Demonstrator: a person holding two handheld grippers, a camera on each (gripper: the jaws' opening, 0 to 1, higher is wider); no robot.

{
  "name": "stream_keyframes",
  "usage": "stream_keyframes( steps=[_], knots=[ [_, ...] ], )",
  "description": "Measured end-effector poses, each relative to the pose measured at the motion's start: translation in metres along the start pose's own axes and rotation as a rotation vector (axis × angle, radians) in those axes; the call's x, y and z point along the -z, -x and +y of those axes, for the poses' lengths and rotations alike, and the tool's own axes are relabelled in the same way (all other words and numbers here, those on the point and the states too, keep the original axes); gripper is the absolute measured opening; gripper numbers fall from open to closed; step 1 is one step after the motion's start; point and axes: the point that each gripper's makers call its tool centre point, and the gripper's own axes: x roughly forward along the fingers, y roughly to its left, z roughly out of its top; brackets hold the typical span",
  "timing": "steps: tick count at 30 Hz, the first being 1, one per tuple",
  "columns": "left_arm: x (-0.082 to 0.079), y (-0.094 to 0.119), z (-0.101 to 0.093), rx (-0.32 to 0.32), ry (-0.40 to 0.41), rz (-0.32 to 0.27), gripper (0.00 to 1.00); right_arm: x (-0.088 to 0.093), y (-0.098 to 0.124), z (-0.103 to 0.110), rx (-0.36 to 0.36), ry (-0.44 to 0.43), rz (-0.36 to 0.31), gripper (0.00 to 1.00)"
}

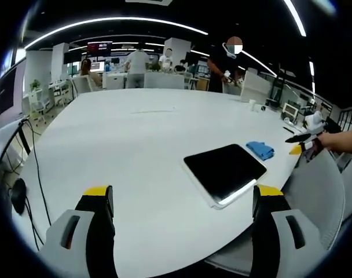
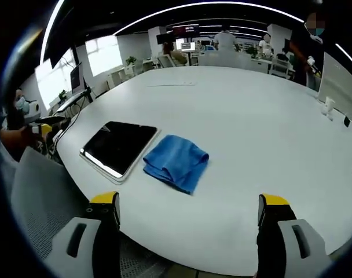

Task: Wipe the mirror surface with the cleaning cloth until all visible marks leave the cleaned area.

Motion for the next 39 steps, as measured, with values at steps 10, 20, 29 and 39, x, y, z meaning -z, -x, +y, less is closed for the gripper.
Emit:
stream_keyframes(
  steps=[10, 20, 29, 39],
  knots=[
    [-0.005, 0.001, 0.003, -0.010, 0.035, -0.029, 0.99, -0.003, 0.003, -0.003, 0.005, -0.014, -0.003, 0.98],
    [-0.007, -0.006, -0.009, 0.017, 0.003, -0.026, 0.99, -0.011, 0.001, -0.001, 0.020, -0.023, -0.002, 0.97],
    [0.004, 0.001, -0.004, 0.004, 0.027, -0.009, 0.99, -0.031, 0.005, 0.001, 0.004, -0.063, -0.029, 0.93],
    [0.003, 0.007, -0.010, 0.009, 0.011, -0.008, 0.99, -0.076, -0.004, 0.022, -0.049, -0.069, -0.021, 0.83]
  ],
)
